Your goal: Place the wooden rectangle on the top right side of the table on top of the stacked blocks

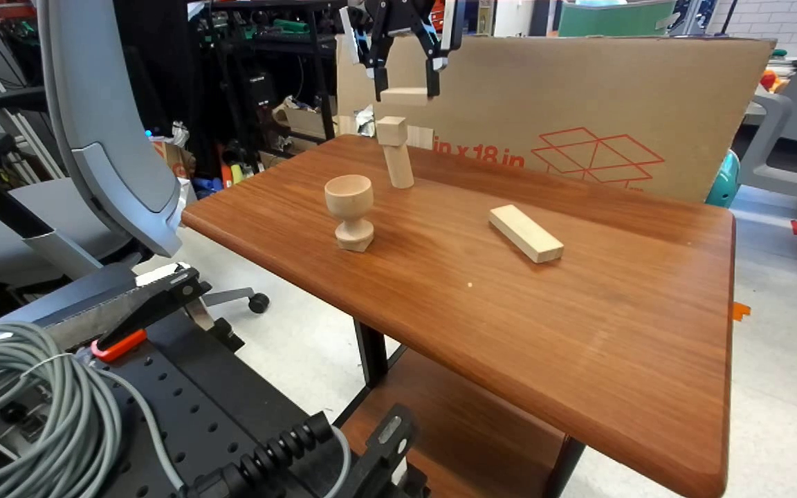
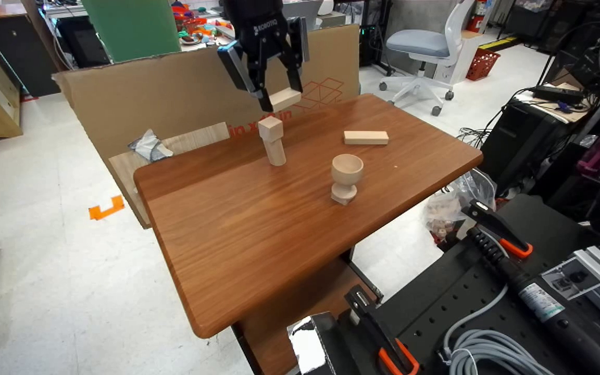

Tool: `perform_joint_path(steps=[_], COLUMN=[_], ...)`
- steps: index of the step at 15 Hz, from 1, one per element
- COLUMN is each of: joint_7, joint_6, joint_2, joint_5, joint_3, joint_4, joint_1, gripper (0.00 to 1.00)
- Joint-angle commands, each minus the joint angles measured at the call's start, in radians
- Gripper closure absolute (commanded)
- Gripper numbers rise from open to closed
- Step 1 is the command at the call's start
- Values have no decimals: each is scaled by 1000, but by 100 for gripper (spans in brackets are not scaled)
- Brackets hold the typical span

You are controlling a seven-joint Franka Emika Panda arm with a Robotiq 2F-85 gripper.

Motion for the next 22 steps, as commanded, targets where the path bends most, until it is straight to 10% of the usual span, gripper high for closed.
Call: perform_joint_path(steps=[1, 22], joint_7=[-2, 37], joint_6=[-58, -80], joint_2=[59, 94], joint_5=[-29, -38], joint_3=[-9, -8], joint_4=[91, 104], joint_1=[21, 66], gripper=[58, 58])
